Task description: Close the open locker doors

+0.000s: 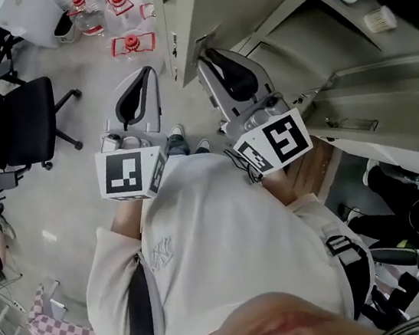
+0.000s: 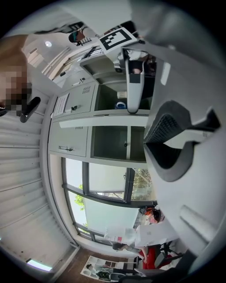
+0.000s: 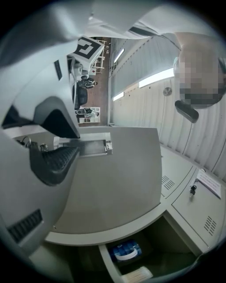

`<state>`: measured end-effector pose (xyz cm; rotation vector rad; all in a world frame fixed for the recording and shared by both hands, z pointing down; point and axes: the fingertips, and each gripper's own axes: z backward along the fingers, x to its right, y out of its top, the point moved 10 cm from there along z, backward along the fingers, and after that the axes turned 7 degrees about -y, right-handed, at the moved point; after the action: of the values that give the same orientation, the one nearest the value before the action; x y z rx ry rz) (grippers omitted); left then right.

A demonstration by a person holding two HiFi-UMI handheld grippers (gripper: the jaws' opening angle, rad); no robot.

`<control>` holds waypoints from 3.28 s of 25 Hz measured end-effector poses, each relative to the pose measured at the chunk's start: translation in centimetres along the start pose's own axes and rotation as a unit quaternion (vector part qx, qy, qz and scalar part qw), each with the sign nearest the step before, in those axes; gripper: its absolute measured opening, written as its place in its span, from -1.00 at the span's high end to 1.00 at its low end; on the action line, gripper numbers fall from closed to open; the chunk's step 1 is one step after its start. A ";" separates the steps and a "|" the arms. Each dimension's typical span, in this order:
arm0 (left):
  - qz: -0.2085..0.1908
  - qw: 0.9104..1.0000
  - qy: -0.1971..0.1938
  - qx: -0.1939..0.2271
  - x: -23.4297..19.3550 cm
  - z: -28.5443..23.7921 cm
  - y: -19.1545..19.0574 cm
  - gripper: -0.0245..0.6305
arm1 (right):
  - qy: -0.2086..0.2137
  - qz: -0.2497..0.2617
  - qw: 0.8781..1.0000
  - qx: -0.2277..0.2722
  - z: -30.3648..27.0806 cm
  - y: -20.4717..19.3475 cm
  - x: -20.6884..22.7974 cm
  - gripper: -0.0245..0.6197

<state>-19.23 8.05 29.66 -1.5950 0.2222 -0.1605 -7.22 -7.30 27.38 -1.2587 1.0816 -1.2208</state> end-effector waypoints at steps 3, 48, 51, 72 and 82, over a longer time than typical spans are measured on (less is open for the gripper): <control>-0.002 1.000 -0.016 0.000 -0.7 -0.8 -0.2 0.92 | 0.007 -0.008 1.000 0.003 -0.7 0.0 0.1 0.85; 0.010 1.000 0.010 0.001 -12.7 -3.9 -0.4 0.92 | -0.161 0.061 0.985 -0.007 -20.6 -0.4 8.2 0.85; 0.010 1.000 0.010 0.002 -12.7 -3.6 -0.4 0.92 | -0.171 0.062 0.983 -0.009 -20.7 -0.4 7.9 0.85; 0.005 0.989 -0.147 0.020 -5.1 -5.6 1.5 0.92 | -0.197 0.006 0.979 0.048 -4.5 2.6 2.6 0.85; -0.004 0.946 -0.322 0.025 7.5 -7.9 1.9 0.92 | -0.300 0.006 0.953 0.038 9.3 2.4 0.9 0.86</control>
<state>-13.92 -1.49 27.81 -1.5153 -0.2960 0.3471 2.27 -7.59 25.52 -1.4319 0.5874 -0.7751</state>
